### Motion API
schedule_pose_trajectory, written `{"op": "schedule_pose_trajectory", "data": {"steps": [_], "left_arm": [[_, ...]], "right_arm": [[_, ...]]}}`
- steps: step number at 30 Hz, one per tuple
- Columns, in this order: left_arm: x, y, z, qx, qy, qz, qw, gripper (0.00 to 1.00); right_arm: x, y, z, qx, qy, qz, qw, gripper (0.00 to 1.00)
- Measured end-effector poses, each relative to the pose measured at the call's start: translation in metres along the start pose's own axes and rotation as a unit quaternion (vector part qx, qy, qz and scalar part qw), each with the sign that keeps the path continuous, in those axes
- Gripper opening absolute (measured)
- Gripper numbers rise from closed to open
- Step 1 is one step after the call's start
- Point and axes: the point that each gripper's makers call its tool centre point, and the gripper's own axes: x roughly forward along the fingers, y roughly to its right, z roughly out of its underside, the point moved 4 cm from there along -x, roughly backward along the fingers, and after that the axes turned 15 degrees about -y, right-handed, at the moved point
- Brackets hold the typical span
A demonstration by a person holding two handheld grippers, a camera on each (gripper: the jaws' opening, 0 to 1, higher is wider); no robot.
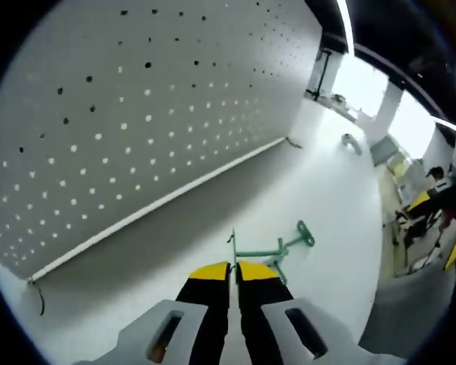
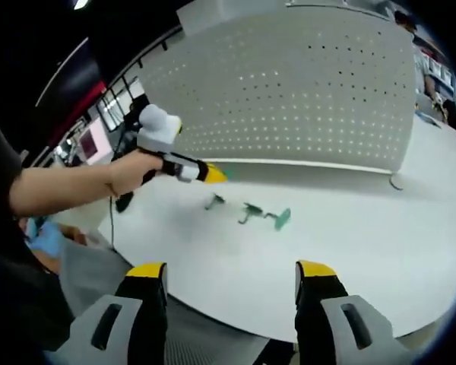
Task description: Insert the hook assembly into the mounting plate slot until the hook locks in place.
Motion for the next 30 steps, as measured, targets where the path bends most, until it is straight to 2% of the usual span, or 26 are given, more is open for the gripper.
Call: {"op": "schedule_pose_trajectory", "data": {"steps": [2, 8, 16, 24, 27, 30], "left_arm": [[-0.009, 0.009, 0.000, 0.010, 0.005, -0.003, 0.9999, 0.03], [-0.041, 0.041, 0.003, 0.020, 0.042, 0.016, 0.9988, 0.03], [-0.073, 0.065, 0.015, 0.022, 0.061, 0.029, 0.9975, 0.03], [-0.114, 0.097, 0.020, 0.027, 0.113, 0.034, 0.9926, 0.03], [-0.121, 0.102, 0.023, 0.044, 0.135, 0.027, 0.9895, 0.03], [-0.120, 0.103, 0.035, 0.043, 0.124, 0.025, 0.9911, 0.03]], "right_arm": [[-0.001, -0.003, -0.002, -0.001, 0.008, -0.002, 1.0000, 0.71], [-0.003, -0.015, -0.007, -0.014, 0.022, -0.006, 0.9997, 0.70], [-0.002, -0.034, -0.003, -0.040, 0.020, -0.014, 0.9989, 0.70], [-0.007, -0.052, -0.012, -0.069, 0.031, -0.026, 0.9968, 0.67], [-0.010, -0.056, -0.016, -0.071, 0.036, -0.031, 0.9963, 0.65], [-0.018, -0.065, -0.026, -0.076, 0.057, -0.045, 0.9945, 0.60]]}}
